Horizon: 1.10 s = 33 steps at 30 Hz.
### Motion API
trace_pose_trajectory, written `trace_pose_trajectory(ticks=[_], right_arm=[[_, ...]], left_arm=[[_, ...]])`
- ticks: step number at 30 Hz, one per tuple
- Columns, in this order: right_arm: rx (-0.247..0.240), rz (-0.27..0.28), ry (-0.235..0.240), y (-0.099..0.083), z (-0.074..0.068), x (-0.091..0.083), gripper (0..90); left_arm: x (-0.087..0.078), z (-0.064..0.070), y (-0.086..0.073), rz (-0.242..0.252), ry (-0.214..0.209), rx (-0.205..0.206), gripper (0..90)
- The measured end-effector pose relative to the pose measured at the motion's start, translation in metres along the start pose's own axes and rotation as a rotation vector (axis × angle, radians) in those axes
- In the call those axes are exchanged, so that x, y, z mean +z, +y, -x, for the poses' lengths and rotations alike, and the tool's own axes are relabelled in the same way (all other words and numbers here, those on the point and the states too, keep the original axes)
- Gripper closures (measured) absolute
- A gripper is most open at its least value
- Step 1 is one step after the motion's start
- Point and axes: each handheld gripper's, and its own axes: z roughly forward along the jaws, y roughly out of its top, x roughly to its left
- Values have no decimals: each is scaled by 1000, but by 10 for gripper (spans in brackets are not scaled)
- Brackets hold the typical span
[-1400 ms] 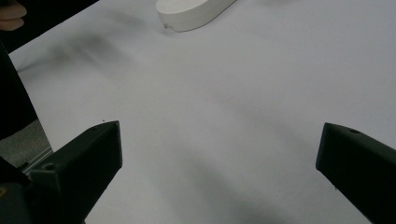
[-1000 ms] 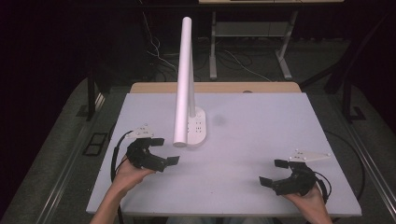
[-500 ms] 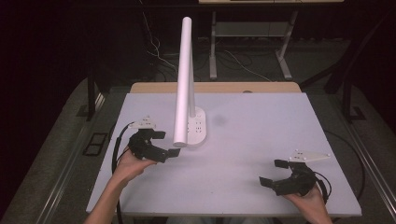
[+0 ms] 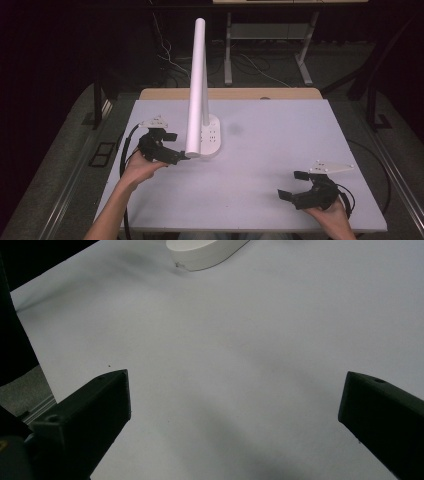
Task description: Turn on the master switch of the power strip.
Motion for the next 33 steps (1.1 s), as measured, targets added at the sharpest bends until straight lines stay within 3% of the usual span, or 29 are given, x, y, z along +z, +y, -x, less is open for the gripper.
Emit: trace_pose_trajectory(ticks=[25,33], right_arm=[[4,6,-4,-1,2,-1,0],[6,5,-3,-1,2,-1,0]], left_arm=[[11,-30,32,-19,6,-3,18],[14,-33,48,-31,14,11,20]])
